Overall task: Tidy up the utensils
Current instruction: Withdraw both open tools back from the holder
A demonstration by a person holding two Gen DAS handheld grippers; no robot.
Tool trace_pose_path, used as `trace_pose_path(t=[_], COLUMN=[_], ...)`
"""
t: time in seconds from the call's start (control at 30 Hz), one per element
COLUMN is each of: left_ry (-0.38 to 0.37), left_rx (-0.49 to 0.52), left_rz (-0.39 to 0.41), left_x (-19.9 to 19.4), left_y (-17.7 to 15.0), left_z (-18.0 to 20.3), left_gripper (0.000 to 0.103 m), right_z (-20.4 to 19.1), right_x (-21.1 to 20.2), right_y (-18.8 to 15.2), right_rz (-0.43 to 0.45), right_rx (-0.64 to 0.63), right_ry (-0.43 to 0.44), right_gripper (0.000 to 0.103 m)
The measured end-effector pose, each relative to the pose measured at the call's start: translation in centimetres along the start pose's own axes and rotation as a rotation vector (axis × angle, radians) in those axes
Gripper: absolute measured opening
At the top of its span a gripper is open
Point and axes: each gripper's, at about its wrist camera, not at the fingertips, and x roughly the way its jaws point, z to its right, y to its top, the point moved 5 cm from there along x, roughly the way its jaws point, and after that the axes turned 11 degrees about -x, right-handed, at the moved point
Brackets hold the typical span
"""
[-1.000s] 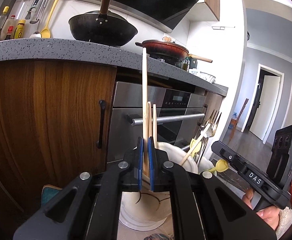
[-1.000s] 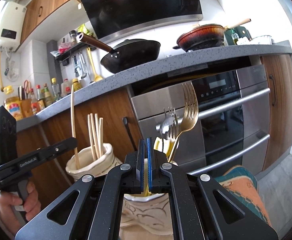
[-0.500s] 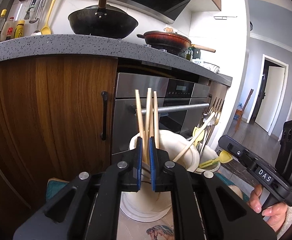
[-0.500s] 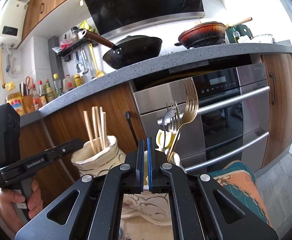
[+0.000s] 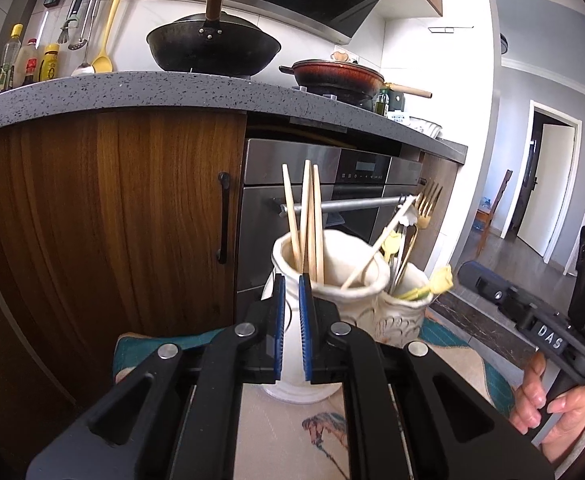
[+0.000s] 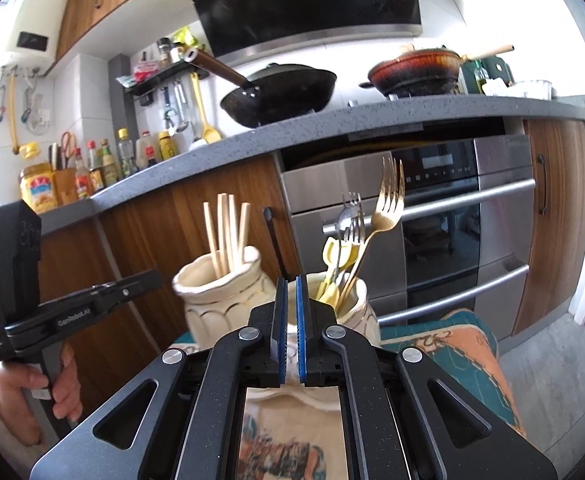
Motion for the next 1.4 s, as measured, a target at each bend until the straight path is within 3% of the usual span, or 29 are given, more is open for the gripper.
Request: trace_pose_path(t=[0.07,0.17,0.27,0.37,0.43,0.63,0.7,0.83,1.03,1.4], left_ry=[0.007,0.016,0.027,0.039,0.043,0.060,0.065,0.082,0.115,0.088], left_rx=[0.005,0.006,0.019,0.014,0.006,0.058,0.070,0.070,0.120,0.125], left_rz=[-0.008,-0.022,-0.049,-0.066,-0.060,0.013,0.038,0.054,0.109,0.127], left_x=[-0.5,-1.3,-1.8,-2.3,-2.9,-5.6,-6.1,-6.0,-6.0,-6.3], left_y=[-0.7,-2.2,-3.9,-5.2,-5.8,-7.0,-7.3,-7.7,-8.3,-8.3], left_z=[-0.1,-0.2,-0.2,-0.3,-0.2,0.8,0.9,1.0,1.3,1.7], left_gripper=[0.011,0.029,0.031,0.045,0.048,0.070,0.079,0.087,0.097,0.097], right_z=[-0.4,-1.2,-2.1,-3.0,-3.4,-3.9,-3.6,-2.8,-1.6,-2.1], right_x=[-0.5,-1.2,-1.8,-2.7,-3.3,-5.6,-5.7,-5.2,-4.8,-5.6], right_y=[-0.3,-1.2,-2.6,-3.3,-3.4,-3.7,-4.0,-4.8,-5.4,-4.9], right_rz=[-0.016,-0.061,-0.110,-0.126,-0.120,-0.069,-0.061,-0.062,-0.048,0.017], right_rx=[-0.015,-0.027,-0.058,-0.108,-0.128,-0.194,-0.188,-0.180,-0.150,-0.173], right_ry=[0.002,0.010,0.016,-0.003,-0.014,-0.076,-0.088,-0.152,-0.188,-0.191], right_gripper=[0.011,0.012,0.017,0.033,0.045,0.077,0.081,0.090,0.092,0.097])
